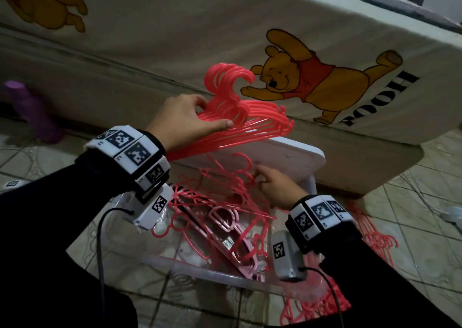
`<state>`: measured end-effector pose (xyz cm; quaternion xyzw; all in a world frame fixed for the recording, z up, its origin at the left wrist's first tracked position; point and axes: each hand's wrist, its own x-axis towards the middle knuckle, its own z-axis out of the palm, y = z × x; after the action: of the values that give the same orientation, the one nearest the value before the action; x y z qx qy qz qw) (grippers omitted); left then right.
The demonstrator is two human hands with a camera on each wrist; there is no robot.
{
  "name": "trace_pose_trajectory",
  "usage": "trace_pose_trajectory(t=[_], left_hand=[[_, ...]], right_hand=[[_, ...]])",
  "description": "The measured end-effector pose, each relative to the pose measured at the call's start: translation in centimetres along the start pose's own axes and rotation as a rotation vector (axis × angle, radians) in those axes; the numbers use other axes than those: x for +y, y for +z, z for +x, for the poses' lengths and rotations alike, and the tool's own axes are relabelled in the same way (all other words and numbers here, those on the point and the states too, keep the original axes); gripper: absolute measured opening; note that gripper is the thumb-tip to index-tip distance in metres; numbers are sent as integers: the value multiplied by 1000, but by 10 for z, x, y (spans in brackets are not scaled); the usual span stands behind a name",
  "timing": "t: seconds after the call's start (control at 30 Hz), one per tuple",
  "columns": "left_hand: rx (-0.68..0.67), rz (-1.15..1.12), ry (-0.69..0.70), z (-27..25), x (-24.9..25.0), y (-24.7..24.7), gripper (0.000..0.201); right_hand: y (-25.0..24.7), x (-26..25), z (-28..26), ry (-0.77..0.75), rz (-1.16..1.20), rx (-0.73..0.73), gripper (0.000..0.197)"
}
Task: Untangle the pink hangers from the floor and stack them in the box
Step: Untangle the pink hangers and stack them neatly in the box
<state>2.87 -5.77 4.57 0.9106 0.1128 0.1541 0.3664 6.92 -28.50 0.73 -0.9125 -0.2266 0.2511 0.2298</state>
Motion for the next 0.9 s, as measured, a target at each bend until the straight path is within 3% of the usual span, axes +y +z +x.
trace_pose_trajectory(t=[0.1,0.2,0.33,0.43,0.57,0.77,0.9], left_hand=[[20,2,-2,1,2,-1,54],[22,-13,-5,2,2,0,64],[69,-40,0,5,4,2,90],[97,-61,11,4,5,0,75],[99,-66,23,3,6,-2,67],[10,-49,32,-3,5,2,72],[-39,-20,40,-11,9,12,77]], right_hand=[[13,-3,-7,126,408,-20,32],[11,-8,-13,161,742,-37,28],[-4,-14,-20,136,972,-40,19],[-6,-18,-25,91,1084,-51,15],[-4,-20,-27,26,1049,57,10],[-6,-21,-27,-180,660,436,5],[-10,-30,-25,-308,500,557,11]])
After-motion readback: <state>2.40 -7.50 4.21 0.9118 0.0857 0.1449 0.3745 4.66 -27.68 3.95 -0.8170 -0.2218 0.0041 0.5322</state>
